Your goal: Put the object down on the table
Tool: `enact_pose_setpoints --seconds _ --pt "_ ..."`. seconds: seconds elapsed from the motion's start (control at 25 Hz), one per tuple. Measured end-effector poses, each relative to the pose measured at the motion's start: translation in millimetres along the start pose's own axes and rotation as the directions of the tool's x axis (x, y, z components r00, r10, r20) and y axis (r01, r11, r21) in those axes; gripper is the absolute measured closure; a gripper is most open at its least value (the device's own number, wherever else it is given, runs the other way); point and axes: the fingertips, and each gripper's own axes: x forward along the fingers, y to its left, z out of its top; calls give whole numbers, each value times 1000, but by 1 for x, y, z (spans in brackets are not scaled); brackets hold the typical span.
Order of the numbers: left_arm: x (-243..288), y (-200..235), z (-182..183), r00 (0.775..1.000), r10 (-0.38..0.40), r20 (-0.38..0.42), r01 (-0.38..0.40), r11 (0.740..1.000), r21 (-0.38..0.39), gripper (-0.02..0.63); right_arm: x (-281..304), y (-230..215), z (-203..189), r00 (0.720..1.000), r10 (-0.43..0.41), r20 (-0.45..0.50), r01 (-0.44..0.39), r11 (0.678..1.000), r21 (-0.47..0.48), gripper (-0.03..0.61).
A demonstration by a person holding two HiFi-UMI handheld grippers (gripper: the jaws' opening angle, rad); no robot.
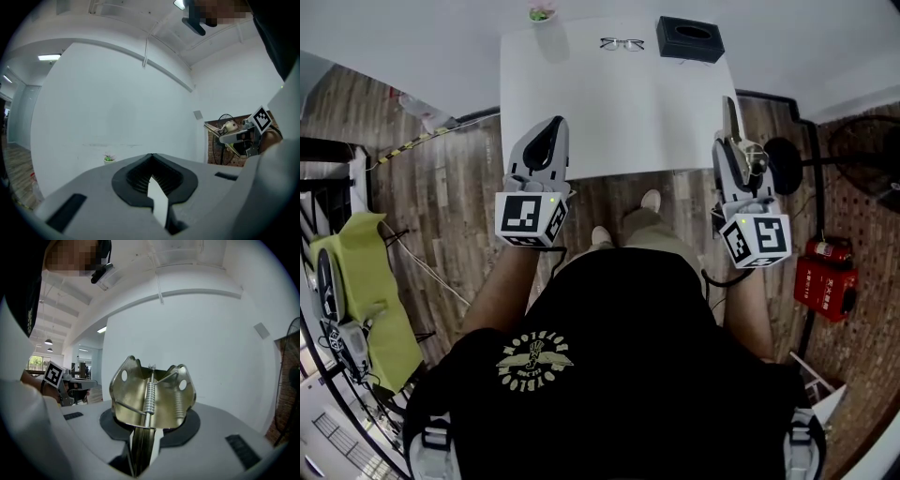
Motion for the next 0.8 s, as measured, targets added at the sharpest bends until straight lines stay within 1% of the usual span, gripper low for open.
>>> enact_pose_setpoints --seconds 0.24,0.6,0.8 --pt "11 0 -7 1000 3 -9 -3 1000 -14 607 9 -7 -11 999 6 -32 -6 1000 2 476" --pt "24 7 -22 999 36 -39 -38 999 -34 607 25 -13 -22 997 41 -62 -41 999 11 476" --pt "37 10 -26 997 47 -55 -49 998 -31 607 42 -20 -24 996 64 -67 -62 998 19 476"
